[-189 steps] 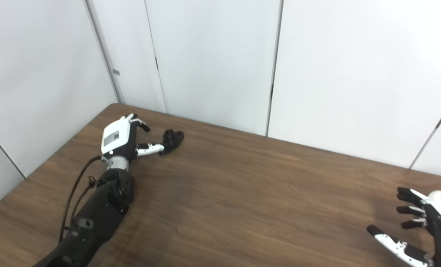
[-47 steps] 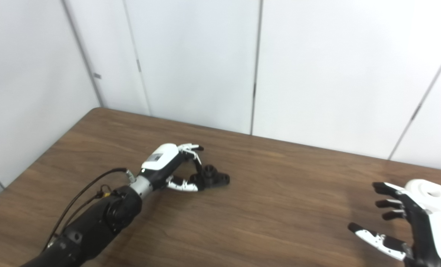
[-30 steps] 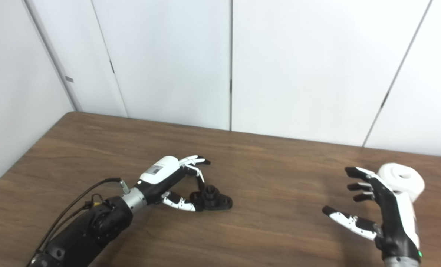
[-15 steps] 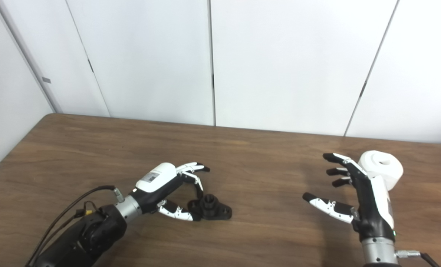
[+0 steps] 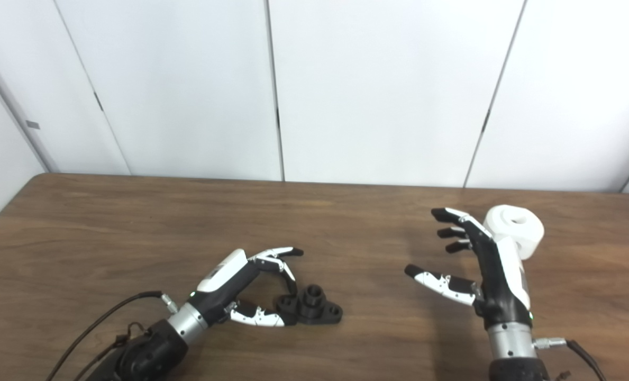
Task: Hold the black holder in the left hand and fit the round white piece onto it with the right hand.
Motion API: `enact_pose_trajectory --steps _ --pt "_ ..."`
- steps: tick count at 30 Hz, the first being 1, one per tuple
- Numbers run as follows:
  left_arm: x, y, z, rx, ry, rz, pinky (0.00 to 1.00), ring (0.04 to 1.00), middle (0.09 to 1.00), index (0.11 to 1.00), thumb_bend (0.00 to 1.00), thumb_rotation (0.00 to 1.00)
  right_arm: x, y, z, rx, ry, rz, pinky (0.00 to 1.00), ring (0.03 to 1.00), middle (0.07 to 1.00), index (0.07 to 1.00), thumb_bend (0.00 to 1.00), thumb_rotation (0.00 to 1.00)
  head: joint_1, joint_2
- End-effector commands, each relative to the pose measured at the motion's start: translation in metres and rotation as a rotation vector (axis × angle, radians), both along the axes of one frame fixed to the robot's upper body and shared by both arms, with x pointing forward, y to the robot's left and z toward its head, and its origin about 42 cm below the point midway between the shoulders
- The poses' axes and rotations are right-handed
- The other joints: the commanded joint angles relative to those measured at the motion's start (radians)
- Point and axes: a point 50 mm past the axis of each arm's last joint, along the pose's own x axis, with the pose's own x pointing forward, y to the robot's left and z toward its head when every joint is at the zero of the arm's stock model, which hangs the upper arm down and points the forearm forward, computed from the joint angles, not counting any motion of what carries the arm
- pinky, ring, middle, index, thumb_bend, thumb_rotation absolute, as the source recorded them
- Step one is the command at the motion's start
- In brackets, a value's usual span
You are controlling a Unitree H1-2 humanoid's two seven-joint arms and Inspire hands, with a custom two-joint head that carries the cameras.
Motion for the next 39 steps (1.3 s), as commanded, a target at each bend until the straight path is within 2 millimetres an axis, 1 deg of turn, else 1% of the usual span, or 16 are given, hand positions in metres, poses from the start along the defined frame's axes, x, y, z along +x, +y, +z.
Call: enact_pose_trajectory --steps 1,8,9,12,13,16,18,19,20,23,28,29,31,32,34,39 --pt "-0.008 0.011 -0.025 0.108 0.132 0.010 0.82 0.903 0.886 0.490 0.52 0.08 0.007 0.001 0.024 -0.018 -0.102 0.012 0.55 0.666 0.756 0.734 0.61 0.21 -0.007 0.000" --pt "-0.008 0.016 -0.033 0.116 0.156 0.026 0.83 0.905 0.886 0.489 0.52 0.08 0.011 0.003 0.030 -0.024 -0.112 0.021 0.56 0.677 0.763 0.736 0.60 0.23 -0.007 0.000" --pt "-0.008 0.016 -0.033 0.116 0.156 0.028 0.83 0.905 0.886 0.489 0.52 0.08 0.011 0.003 0.031 -0.026 -0.112 0.022 0.56 0.678 0.765 0.737 0.60 0.23 -0.034 0.000" --pt "-0.007 0.016 -0.033 0.123 0.151 0.032 0.82 0.904 0.884 0.488 0.52 0.08 0.012 0.002 0.033 -0.032 -0.113 0.021 0.56 0.682 0.771 0.738 0.59 0.23 -0.035 -0.001" --pt "-0.007 0.016 -0.033 0.130 0.150 0.033 0.85 0.903 0.884 0.488 0.52 0.08 0.012 0.002 0.033 -0.030 -0.115 0.021 0.56 0.679 0.768 0.737 0.60 0.23 -0.038 -0.003" --pt "-0.007 0.017 -0.034 0.140 0.149 0.038 0.86 0.901 0.885 0.488 0.52 0.08 0.012 0.002 0.034 -0.028 -0.116 0.023 0.56 0.678 0.766 0.738 0.60 0.22 -0.043 -0.004" --pt "-0.007 0.018 -0.034 0.164 0.141 0.048 0.87 0.901 0.884 0.488 0.52 0.08 0.012 0.000 0.037 -0.036 -0.122 0.025 0.56 0.679 0.769 0.739 0.60 0.22 -0.063 -0.008" --pt "-0.007 0.018 -0.035 0.177 0.136 0.051 0.87 0.900 0.883 0.487 0.52 0.08 0.012 -0.002 0.039 -0.045 -0.129 0.024 0.56 0.680 0.772 0.739 0.60 0.22 -0.086 -0.013" --pt "-0.007 0.019 -0.035 0.190 0.134 0.055 0.87 0.900 0.882 0.487 0.52 0.08 0.013 -0.003 0.043 -0.057 -0.138 0.022 0.56 0.678 0.774 0.739 0.60 0.23 -0.086 -0.013" --pt "-0.007 0.023 -0.036 0.217 0.134 0.063 0.90 0.900 0.883 0.488 0.52 0.08 0.015 -0.009 0.057 -0.107 -0.172 0.017 0.56 0.677 0.771 0.741 0.61 0.25 -0.132 -0.027" --pt "-0.006 0.029 -0.040 0.268 0.124 0.084 0.79 0.888 0.872 0.487 0.52 0.08 0.026 -0.027 0.087 -0.199 -0.218 0.020 0.55 0.677 0.770 0.741 0.63 0.25 -0.188 -0.045" --pt "-0.006 0.030 -0.041 0.274 0.121 0.087 0.77 0.882 0.868 0.487 0.52 0.08 0.027 -0.031 0.092 -0.214 -0.224 0.017 0.54 0.678 0.772 0.746 0.63 0.26 -0.188 -0.045" --pt "-0.006 0.031 -0.041 0.306 0.107 0.094 0.74 0.874 0.864 0.487 0.52 0.07 0.032 -0.041 0.110 -0.257 -0.251 0.006 0.53 0.678 0.769 0.746 0.63 0.25 -0.195 -0.048" --pt "-0.006 0.031 -0.042 0.319 0.102 0.097 0.72 0.867 0.861 0.487 0.52 0.07 0.033 -0.045 0.116 -0.268 -0.259 0.003 0.53 0.679 0.769 0.744 0.63 0.24 -0.195 -0.048" --pt "-0.005 0.031 -0.043 0.360 0.087 0.099 0.71 0.863 0.859 0.487 0.52 0.07 0.035 -0.051 0.129 -0.289 -0.283 -0.002 0.53 0.679 0.768 0.741 0.63 0.23 -0.196 -0.050" --pt "-0.003 0.028 -0.044 0.396 0.080 0.102 0.70 0.862 0.855 0.487 0.52 0.07 0.036 -0.056 0.144 -0.310 -0.306 -0.005 0.54 0.684 0.774 0.733 0.62 0.18 -0.192 -0.058"
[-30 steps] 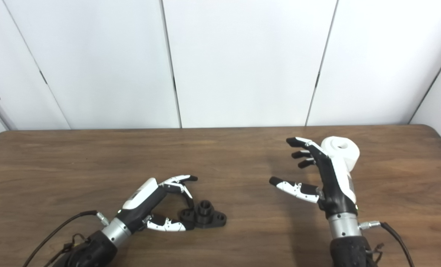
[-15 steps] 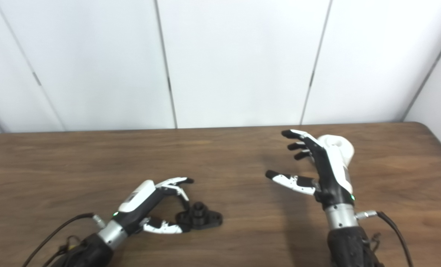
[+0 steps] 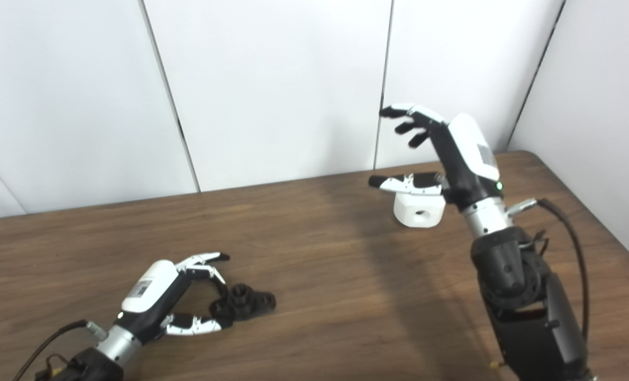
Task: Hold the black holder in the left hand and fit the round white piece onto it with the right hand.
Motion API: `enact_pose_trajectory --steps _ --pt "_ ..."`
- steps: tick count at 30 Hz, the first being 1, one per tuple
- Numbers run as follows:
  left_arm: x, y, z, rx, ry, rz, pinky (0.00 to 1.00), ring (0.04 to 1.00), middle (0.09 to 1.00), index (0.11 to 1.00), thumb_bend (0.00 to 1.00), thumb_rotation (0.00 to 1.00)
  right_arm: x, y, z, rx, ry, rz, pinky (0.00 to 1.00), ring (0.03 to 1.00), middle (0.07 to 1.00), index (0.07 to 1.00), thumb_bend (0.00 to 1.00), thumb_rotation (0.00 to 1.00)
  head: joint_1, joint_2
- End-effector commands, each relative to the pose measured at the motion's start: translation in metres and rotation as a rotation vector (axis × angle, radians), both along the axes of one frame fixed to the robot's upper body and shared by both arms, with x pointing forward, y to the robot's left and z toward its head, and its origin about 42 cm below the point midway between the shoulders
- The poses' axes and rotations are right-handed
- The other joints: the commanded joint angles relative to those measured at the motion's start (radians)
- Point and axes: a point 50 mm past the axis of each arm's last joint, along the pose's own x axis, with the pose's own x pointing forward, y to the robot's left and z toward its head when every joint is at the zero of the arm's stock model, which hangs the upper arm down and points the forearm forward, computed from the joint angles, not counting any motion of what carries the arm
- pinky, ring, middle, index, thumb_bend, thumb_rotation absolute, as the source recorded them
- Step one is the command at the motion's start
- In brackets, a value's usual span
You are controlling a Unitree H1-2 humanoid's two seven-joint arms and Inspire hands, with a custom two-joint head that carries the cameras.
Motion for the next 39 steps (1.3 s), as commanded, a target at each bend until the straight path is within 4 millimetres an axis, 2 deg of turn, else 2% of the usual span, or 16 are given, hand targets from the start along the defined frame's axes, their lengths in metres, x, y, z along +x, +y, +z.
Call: enact_pose_trajectory --steps 1,5,9,13,15,18,22,26,32,39 --pt "-0.020 0.027 -0.049 0.178 0.213 0.089 0.70 0.864 0.857 0.487 0.52 0.07 -0.003 -0.001 0.025 -0.016 -0.075 0.010 0.54 0.686 0.774 0.733 0.63 0.19 0.000 -0.004" --pt "-0.020 0.028 -0.050 0.184 0.213 0.092 0.70 0.869 0.858 0.487 0.52 0.07 -0.001 -0.003 0.030 -0.041 -0.070 0.005 0.55 0.695 0.772 0.736 0.64 0.17 -0.037 -0.028" --pt "-0.020 0.035 -0.054 0.189 0.226 0.100 0.71 0.876 0.859 0.487 0.52 0.07 0.006 -0.006 0.044 -0.148 -0.027 -0.007 0.57 0.706 0.793 0.764 0.66 0.23 -0.100 -0.063" --pt "-0.020 0.043 -0.057 0.188 0.230 0.107 0.71 0.882 0.865 0.487 0.52 0.07 0.019 -0.014 0.066 -0.346 0.121 -0.045 0.64 0.802 0.868 0.831 0.77 0.33 -0.142 -0.086" --pt "-0.020 0.046 -0.059 0.190 0.229 0.109 0.71 0.879 0.865 0.487 0.52 0.07 0.027 -0.017 0.077 -0.413 0.192 -0.072 0.71 0.875 0.896 0.839 0.84 0.32 -0.153 -0.095" --pt "-0.020 0.051 -0.062 0.186 0.228 0.109 0.72 0.878 0.864 0.488 0.52 0.07 0.042 -0.021 0.084 -0.488 0.313 -0.110 0.72 0.906 0.924 0.829 0.89 0.30 -0.168 -0.105" --pt "-0.020 0.055 -0.066 0.194 0.214 0.105 0.72 0.872 0.861 0.487 0.52 0.07 0.068 -0.030 0.079 -0.606 0.473 -0.196 0.76 0.925 0.951 0.800 0.94 0.30 -0.184 -0.116" --pt "-0.020 0.058 -0.069 0.203 0.212 0.102 0.72 0.873 0.863 0.488 0.52 0.07 0.087 -0.036 0.068 -0.609 0.562 -0.205 0.84 0.945 0.959 0.798 0.97 0.26 -0.200 -0.124" --pt "-0.021 0.061 -0.074 0.187 0.216 0.090 0.72 0.869 0.861 0.488 0.52 0.07 0.112 -0.049 0.052 -0.562 0.636 -0.169 0.79 0.948 0.964 0.809 0.99 0.32 -0.215 -0.142" --pt "-0.020 0.062 -0.075 0.193 0.217 0.087 0.76 0.882 0.865 0.488 0.52 0.07 0.129 -0.048 0.042 -0.607 0.697 -0.254 0.85 0.974 0.984 0.881 1.00 0.31 -0.210 -0.148"
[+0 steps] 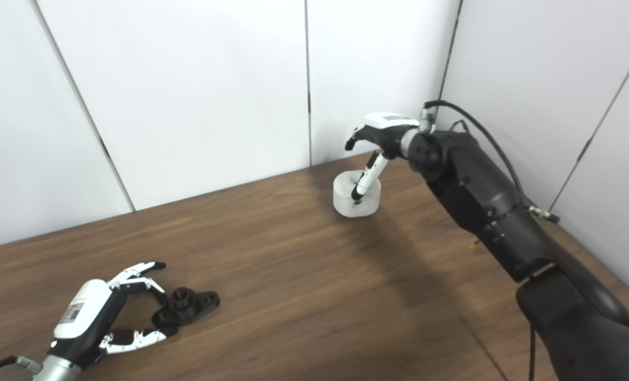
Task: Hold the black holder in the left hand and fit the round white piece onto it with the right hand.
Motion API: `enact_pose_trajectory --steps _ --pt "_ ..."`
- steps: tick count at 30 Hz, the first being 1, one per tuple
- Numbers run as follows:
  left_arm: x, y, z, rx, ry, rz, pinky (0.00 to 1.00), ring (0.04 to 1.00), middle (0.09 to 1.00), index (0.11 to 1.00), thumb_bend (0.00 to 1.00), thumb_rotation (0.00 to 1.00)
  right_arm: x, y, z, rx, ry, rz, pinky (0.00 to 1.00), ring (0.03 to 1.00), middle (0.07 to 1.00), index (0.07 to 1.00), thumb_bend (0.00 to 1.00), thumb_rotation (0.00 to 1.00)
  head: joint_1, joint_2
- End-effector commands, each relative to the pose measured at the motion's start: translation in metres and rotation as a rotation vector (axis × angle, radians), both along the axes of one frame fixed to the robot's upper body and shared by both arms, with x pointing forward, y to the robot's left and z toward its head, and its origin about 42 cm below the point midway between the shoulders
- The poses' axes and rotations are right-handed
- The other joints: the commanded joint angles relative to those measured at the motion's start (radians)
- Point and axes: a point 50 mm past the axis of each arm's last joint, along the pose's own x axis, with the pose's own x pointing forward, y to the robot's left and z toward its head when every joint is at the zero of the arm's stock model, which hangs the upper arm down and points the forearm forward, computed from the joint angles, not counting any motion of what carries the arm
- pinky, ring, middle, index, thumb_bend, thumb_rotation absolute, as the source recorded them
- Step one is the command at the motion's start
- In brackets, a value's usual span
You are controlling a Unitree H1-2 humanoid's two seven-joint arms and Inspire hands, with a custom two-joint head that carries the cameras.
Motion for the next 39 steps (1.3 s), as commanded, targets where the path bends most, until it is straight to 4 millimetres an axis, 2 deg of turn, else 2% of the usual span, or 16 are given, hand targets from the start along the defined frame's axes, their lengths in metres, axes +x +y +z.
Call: enact_pose_trajectory --steps 1,5,10,18,25,28,32,37,39 --pt "-0.032 0.041 -0.060 0.206 0.247 0.080 0.76 0.881 0.865 0.488 0.52 0.07 0.010 -0.001 0.036 -0.043 -0.110 -0.016 0.84 0.973 0.983 0.885 1.00 0.32 0.000 -0.001" --pt "-0.033 0.042 -0.061 0.200 0.231 0.075 0.73 0.867 0.857 0.487 0.52 0.07 0.016 0.000 0.034 -0.061 -0.096 -0.034 0.86 0.990 0.992 0.892 1.00 0.32 0.002 0.000" --pt "-0.035 0.042 -0.059 0.207 0.241 0.080 0.73 0.873 0.863 0.488 0.52 0.07 0.019 -0.002 0.030 -0.062 -0.070 -0.041 0.84 0.968 0.991 0.895 1.00 0.31 0.002 0.009" --pt "-0.036 0.044 -0.058 0.208 0.246 0.076 0.75 0.879 0.867 0.488 0.52 0.07 0.015 -0.002 0.018 -0.075 -0.039 -0.044 0.84 0.955 0.975 0.881 1.00 0.29 0.003 0.021" --pt "-0.036 0.046 -0.057 0.197 0.246 0.078 0.74 0.875 0.862 0.488 0.52 0.07 0.012 -0.002 0.011 -0.080 -0.017 -0.041 0.78 0.952 0.970 0.839 1.00 0.28 0.001 0.027" --pt "-0.036 0.046 -0.056 0.199 0.250 0.078 0.74 0.880 0.865 0.488 0.52 0.07 0.010 -0.002 0.011 -0.061 -0.005 -0.024 0.78 0.954 0.964 0.771 1.00 0.28 -0.001 0.036" --pt "-0.037 0.046 -0.053 0.195 0.243 0.075 0.75 0.877 0.866 0.488 0.52 0.07 0.009 -0.004 0.010 -0.039 0.011 -0.014 0.81 0.941 0.936 0.690 1.00 0.24 0.001 0.042" --pt "-0.037 0.047 -0.052 0.181 0.238 0.081 0.74 0.872 0.864 0.488 0.52 0.07 0.007 -0.007 0.004 -0.037 0.020 -0.002 0.93 0.921 0.908 0.659 1.00 0.24 0.000 0.048" --pt "-0.037 0.047 -0.051 0.179 0.242 0.083 0.75 0.871 0.864 0.488 0.52 0.07 0.007 -0.007 0.002 -0.032 0.016 0.009 0.92 0.910 0.894 0.653 0.99 0.23 0.000 0.050"
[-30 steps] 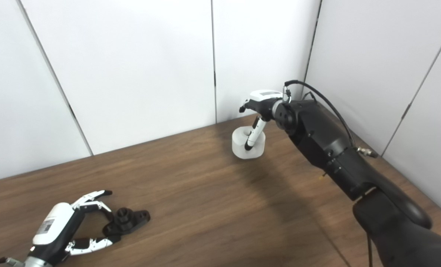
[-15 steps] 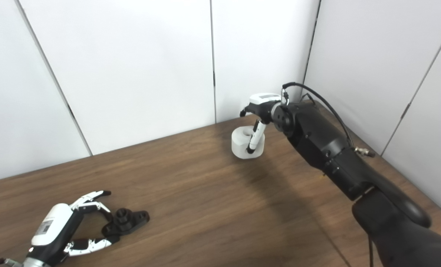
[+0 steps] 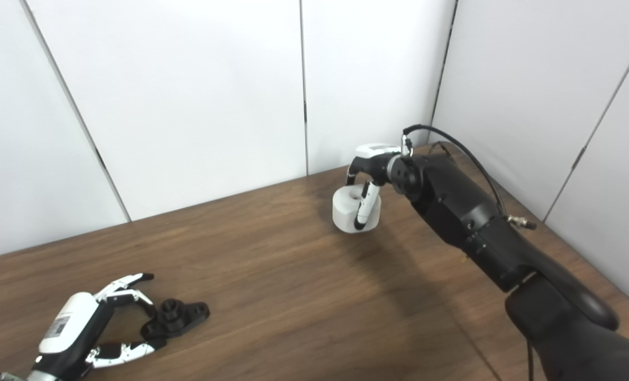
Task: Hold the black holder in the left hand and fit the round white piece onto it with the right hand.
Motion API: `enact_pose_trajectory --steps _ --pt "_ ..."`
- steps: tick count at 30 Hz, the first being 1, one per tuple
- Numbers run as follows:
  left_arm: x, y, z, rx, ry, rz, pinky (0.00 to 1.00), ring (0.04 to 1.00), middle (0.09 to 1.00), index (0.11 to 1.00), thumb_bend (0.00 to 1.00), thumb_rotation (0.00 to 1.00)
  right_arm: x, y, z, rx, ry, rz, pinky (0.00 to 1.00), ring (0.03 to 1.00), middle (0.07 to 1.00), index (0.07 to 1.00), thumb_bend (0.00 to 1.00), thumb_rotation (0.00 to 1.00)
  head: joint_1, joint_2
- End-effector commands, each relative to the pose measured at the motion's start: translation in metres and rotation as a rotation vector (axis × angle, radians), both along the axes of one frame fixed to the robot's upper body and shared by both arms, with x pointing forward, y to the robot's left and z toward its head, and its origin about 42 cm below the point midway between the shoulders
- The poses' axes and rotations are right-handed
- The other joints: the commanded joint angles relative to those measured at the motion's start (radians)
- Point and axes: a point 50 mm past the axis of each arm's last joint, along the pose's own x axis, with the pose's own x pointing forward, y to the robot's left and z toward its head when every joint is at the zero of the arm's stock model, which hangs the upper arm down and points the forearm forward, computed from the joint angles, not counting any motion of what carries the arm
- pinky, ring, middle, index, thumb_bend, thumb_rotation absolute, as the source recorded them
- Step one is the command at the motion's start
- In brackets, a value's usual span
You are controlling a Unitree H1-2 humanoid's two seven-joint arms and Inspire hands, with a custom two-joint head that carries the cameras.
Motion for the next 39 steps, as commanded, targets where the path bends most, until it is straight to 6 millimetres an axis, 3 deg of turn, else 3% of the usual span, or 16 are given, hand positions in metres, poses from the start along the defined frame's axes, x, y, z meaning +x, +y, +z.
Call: enact_pose_trajectory --steps 1,5,6,7,9,27,34,39 --pt "-0.035 0.037 -0.052 0.183 0.246 0.070 0.75 0.870 0.864 0.488 0.52 0.07 0.003 -0.008 0.029 -0.007 -0.099 0.019 0.91 0.905 0.888 0.648 0.98 0.22 -0.001 0.001" --pt "-0.036 0.037 -0.052 0.177 0.241 0.066 0.74 0.863 0.861 0.488 0.52 0.07 0.003 -0.009 0.026 0.005 -0.144 0.058 0.86 0.848 0.827 0.577 0.89 0.13 0.002 0.007" --pt "-0.036 0.037 -0.051 0.177 0.242 0.067 0.74 0.864 0.861 0.488 0.52 0.07 0.003 -0.008 0.026 -0.002 -0.160 0.071 0.85 0.839 0.816 0.533 0.71 0.14 0.003 0.008" --pt "-0.036 0.038 -0.052 0.177 0.239 0.067 0.74 0.866 0.861 0.488 0.52 0.07 0.003 -0.008 0.025 -0.013 -0.183 0.085 0.85 0.830 0.799 0.510 0.62 0.14 0.004 0.010" --pt "-0.036 0.038 -0.052 0.175 0.234 0.065 0.73 0.864 0.858 0.488 0.52 0.07 0.003 -0.008 0.024 -0.031 -0.213 0.102 0.83 0.817 0.763 0.488 0.54 0.13 0.004 0.010" --pt "-0.036 0.035 -0.050 0.170 0.228 0.068 0.73 0.863 0.859 0.488 0.52 0.07 0.002 -0.010 0.025 -0.066 -0.392 0.163 0.75 0.779 0.704 0.481 0.53 0.14 0.031 0.032" --pt "-0.036 0.028 -0.045 0.164 0.238 0.068 0.74 0.869 0.863 0.488 0.52 0.07 -0.001 0.000 0.038 0.004 -0.364 0.203 0.75 0.778 0.713 0.480 0.52 0.13 0.123 0.058" --pt "-0.035 0.016 -0.041 0.171 0.215 0.064 0.71 0.864 0.864 0.488 0.52 0.07 -0.006 0.020 0.057 0.021 -0.267 0.235 0.83 0.807 0.730 0.482 0.52 0.13 0.187 0.073"
